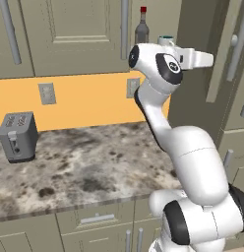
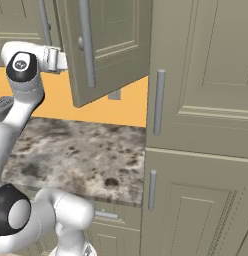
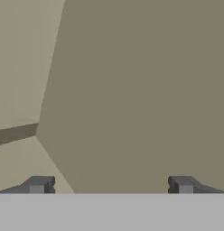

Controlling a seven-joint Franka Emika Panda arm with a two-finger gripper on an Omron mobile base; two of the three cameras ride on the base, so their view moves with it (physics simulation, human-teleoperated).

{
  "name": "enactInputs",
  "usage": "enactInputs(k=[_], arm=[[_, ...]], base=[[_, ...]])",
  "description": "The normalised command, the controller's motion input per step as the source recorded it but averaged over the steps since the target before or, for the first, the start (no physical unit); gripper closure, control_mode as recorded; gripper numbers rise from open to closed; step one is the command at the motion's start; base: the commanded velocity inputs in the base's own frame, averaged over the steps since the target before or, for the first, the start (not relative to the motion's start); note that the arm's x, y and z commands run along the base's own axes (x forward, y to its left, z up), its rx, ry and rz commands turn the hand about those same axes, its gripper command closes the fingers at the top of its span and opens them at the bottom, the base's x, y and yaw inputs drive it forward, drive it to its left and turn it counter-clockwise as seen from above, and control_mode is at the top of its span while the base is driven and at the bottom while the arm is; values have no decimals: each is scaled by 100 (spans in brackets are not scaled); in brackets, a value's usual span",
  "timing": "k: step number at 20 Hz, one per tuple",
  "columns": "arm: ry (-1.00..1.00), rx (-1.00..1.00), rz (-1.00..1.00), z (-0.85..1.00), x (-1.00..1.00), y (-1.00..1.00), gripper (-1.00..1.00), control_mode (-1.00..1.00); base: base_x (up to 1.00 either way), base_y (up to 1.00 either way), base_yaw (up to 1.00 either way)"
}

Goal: Open the cabinet directly in front. Then move the liquor and the mug to the dining counter with the jar on it.

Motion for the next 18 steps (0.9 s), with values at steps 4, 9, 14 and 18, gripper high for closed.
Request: enactInputs(k=[4,9,14,18], arm=[[-20,13,22,0,-9,-100,-100,-100],[-20,11,19,0,-14,-76,-100,-100],[-5,-1,7,-3,-1,44,-100,-100],[-18,-5,25,-14,0,100,-100,-100]], base=[[0,0,0],[0,0,0],[0,0,0],[0,0,0]])
